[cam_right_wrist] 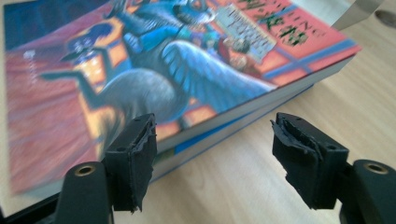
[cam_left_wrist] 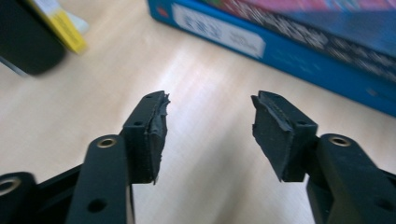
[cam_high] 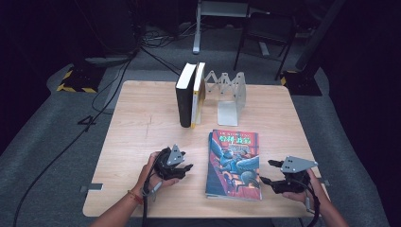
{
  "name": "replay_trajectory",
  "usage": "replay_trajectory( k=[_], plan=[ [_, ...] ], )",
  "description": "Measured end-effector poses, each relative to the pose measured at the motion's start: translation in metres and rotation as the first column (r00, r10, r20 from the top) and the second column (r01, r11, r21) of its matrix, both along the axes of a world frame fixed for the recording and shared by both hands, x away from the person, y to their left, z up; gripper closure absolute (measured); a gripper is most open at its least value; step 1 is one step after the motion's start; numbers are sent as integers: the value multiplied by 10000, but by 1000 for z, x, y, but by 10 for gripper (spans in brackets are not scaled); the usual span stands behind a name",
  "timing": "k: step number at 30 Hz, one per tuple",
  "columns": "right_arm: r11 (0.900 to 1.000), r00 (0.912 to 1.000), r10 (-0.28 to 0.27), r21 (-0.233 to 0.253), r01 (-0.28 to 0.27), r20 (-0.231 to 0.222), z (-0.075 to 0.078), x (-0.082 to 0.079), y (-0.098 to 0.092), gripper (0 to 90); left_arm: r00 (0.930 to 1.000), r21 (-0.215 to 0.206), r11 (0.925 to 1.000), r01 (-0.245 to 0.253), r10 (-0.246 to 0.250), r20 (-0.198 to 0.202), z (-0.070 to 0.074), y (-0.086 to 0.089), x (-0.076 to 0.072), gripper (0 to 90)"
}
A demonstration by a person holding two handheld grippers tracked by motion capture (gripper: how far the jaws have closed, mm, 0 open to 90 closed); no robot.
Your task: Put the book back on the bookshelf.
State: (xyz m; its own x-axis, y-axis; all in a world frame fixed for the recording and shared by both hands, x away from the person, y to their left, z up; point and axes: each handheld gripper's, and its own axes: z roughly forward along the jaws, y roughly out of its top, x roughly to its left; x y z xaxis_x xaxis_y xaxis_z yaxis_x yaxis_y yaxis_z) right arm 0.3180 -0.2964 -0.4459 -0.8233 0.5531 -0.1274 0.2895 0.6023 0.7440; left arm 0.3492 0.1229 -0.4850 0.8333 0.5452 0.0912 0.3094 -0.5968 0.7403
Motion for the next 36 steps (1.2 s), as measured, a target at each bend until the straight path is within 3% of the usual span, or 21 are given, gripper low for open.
replay_trajectory(
  k=[6, 14, 21, 28, 36],
  plan=[
    [9985, 9977, 397, -358, -417, -554, -8, -13, -6, 338, 9982, 111, 9991, 404, -398, -457, -11, 7, -15, 343],
    [9864, 9838, 1309, -836, -1417, -1228, -16, -23, 2, 341, 9941, 169, 9972, 726, -710, -825, -16, 4, -23, 292],
    [9869, 9824, 1390, -641, -1478, -1247, -15, -23, 3, 338, 9899, -101, 9976, 692, -699, -1234, -19, 4, -19, 248],
    [9829, 9814, 1496, -900, -1609, -1205, -14, -21, 6, 327, 9891, -65, 9968, 802, -804, -1236, -19, 4, -19, 233],
    [9853, 9826, 1505, -645, -1581, -1091, -10, -20, 10, 327, 9889, 192, 9982, 562, -530, -1391, -17, 1, -20, 204]
  ],
)
